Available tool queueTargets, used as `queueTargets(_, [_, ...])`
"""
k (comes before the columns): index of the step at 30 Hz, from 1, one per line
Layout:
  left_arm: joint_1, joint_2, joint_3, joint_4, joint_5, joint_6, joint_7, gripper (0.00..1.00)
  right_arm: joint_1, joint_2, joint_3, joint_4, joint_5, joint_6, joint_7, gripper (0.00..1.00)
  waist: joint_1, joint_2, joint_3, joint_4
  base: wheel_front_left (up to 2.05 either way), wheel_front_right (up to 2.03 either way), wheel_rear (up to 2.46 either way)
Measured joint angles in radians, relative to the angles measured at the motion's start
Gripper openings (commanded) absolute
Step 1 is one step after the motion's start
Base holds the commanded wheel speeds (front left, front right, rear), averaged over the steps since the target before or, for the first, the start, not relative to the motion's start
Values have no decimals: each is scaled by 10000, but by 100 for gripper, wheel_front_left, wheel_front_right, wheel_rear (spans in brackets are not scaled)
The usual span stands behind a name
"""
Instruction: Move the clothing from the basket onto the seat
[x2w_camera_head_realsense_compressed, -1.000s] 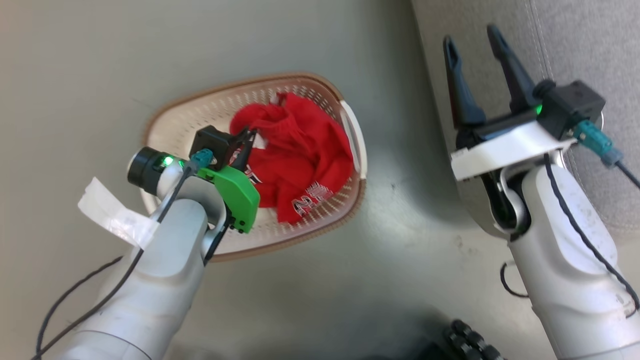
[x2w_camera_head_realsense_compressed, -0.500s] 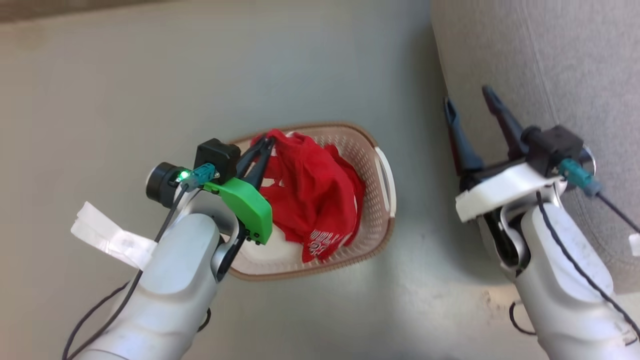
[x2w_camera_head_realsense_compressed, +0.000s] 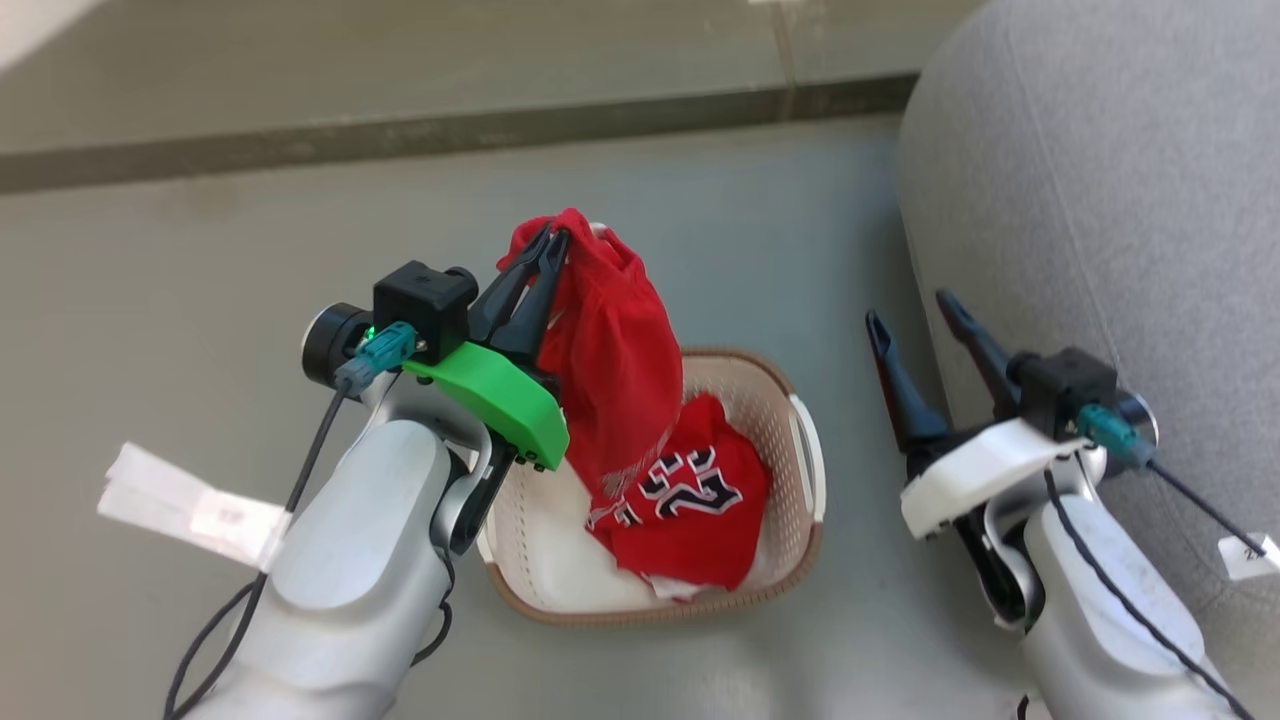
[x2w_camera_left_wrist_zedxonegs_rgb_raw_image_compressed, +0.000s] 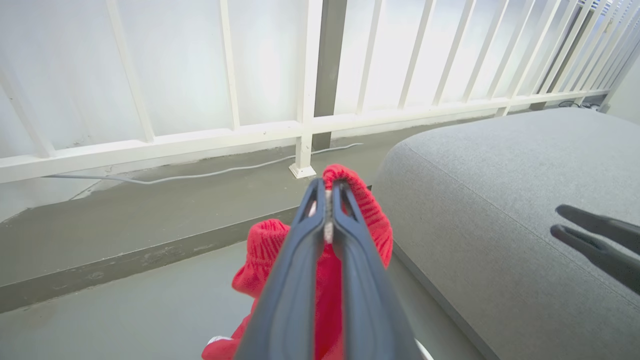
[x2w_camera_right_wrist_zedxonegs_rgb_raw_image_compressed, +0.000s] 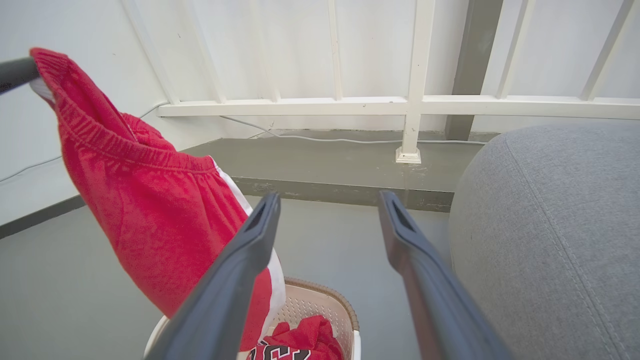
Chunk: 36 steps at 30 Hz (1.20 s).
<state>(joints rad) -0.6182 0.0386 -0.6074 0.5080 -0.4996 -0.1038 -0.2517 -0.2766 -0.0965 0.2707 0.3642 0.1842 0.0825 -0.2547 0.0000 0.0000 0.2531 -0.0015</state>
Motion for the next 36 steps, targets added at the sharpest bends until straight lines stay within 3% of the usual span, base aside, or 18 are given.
queueTargets(18, [1134,-2,842,-2290,123,73,-2,0,1231,140,234,265,167,56,2,100,0,0,-2114,380,0,0,0])
queueTargets(36, [1894,42,802,-3793,382,157,-2,0,1491,282,311,-194,332,56,2,100,0,0,-2593,292,0,0,0])
